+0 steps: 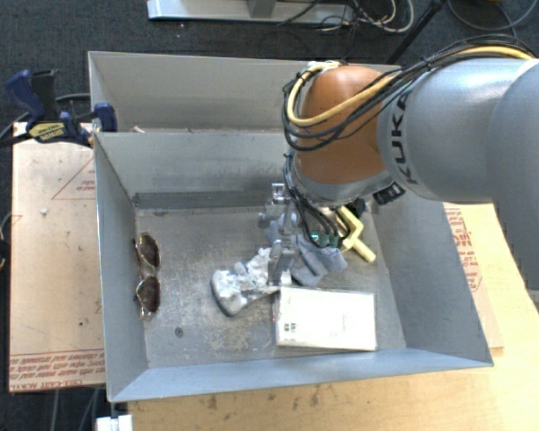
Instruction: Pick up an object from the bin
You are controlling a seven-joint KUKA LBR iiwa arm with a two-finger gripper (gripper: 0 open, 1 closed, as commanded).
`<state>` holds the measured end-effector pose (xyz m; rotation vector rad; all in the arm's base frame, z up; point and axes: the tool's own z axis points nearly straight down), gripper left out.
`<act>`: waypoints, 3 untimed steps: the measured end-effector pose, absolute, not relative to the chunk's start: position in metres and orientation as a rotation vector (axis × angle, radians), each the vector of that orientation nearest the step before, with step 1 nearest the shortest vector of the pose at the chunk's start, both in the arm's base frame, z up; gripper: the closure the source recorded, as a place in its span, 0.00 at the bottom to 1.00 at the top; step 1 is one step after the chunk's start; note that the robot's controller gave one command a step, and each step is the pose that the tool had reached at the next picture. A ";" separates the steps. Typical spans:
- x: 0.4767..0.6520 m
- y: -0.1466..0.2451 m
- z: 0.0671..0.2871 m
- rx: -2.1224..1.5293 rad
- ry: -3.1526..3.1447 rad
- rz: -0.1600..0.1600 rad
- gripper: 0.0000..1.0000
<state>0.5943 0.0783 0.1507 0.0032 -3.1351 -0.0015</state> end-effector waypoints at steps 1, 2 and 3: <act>0.596 0.078 0.155 0.001 -3.143 -0.002 0.00; 0.601 0.089 0.127 0.297 -3.138 0.000 0.00; 0.527 0.058 0.081 0.987 -2.988 -0.002 1.00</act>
Offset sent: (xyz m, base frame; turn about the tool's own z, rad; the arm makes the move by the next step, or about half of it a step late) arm 0.0075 0.0278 -0.0807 -0.4732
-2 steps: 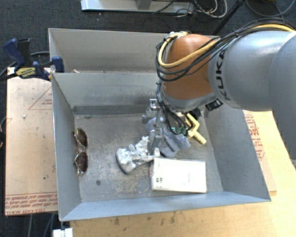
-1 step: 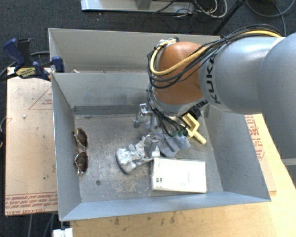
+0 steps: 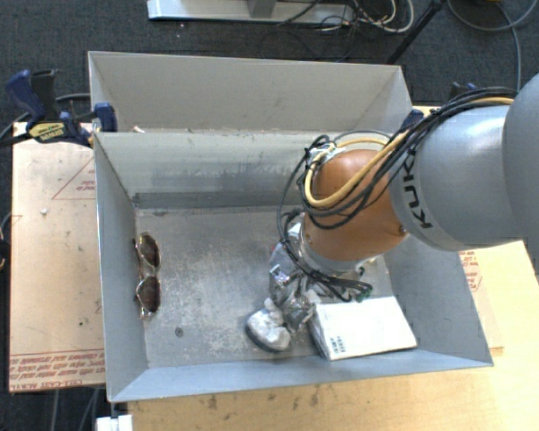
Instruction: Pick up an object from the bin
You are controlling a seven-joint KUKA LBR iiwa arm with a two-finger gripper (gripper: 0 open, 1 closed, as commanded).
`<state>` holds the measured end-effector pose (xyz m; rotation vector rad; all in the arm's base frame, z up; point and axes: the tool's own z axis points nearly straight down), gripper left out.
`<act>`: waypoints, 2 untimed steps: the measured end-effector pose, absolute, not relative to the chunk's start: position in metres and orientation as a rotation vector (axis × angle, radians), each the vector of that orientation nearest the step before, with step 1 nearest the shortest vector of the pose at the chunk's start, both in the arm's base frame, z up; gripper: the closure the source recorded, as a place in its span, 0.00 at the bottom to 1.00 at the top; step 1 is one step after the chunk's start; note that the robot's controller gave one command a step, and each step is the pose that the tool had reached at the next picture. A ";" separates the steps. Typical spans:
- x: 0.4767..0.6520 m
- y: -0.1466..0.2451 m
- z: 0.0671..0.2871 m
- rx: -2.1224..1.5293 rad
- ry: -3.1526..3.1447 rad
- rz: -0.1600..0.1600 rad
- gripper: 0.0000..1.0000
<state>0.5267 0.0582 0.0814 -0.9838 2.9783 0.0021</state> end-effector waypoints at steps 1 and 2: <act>0.527 0.058 0.081 -0.984 2.978 0.002 1.00; 0.495 0.092 0.259 -1.061 2.947 0.000 1.00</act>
Offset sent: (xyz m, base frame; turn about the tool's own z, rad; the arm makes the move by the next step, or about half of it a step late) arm -0.0333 0.0324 0.1739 -0.0550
